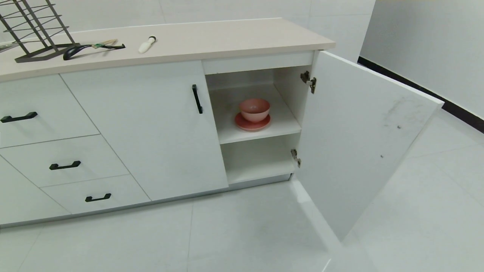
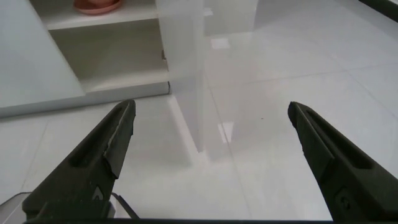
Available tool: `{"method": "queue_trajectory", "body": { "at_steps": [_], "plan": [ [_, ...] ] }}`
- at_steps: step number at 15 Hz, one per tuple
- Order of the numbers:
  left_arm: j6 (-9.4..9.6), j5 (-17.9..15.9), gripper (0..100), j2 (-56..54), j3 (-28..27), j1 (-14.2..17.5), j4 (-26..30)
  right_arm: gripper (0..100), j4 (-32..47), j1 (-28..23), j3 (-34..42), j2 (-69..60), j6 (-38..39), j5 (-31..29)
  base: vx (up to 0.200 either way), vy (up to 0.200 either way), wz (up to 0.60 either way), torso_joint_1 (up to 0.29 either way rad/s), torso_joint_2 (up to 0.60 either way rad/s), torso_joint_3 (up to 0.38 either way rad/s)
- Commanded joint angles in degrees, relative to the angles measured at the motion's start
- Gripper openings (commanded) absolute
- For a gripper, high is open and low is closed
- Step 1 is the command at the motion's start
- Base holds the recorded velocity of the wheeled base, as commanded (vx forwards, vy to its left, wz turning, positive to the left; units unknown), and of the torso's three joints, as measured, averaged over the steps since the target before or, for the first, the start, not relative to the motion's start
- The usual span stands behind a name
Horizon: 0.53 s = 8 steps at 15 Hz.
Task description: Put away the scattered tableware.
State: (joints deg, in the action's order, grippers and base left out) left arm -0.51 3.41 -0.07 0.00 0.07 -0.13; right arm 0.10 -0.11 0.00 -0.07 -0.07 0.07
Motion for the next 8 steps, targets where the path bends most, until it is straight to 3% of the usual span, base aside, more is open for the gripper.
{"method": "queue_trajectory", "body": {
  "at_steps": [1,2,5,7,8],
  "plan": [
    [-0.10,0.01,100,0.07,0.00,0.01,-0.04,100,-0.01,0.02,0.00,0.07,-0.01,0.01,0.000,-0.200,0.00,0.002,-0.01,-0.007],
    [-0.10,0.01,100,0.07,0.00,0.01,-0.04,100,-0.01,-0.07,0.00,0.07,-0.01,0.01,0.000,-0.200,0.00,0.007,0.00,0.002],
    [-1.95,0.28,100,0.07,0.00,0.01,-0.13,100,-0.01,0.02,0.00,0.07,-0.37,0.10,0.000,0.000,0.00,0.000,0.00,0.000],
    [-1.95,0.37,100,0.07,0.00,0.01,-0.13,100,-0.01,0.02,-0.09,0.07,-0.37,0.10,0.000,0.000,0.00,0.000,0.00,0.000],
    [-2.04,0.37,100,0.07,0.00,0.01,-0.13,100,-0.01,0.02,-0.09,0.16,-1.51,0.19,0.000,0.000,0.60,0.002,0.01,0.012]
  ]
}}
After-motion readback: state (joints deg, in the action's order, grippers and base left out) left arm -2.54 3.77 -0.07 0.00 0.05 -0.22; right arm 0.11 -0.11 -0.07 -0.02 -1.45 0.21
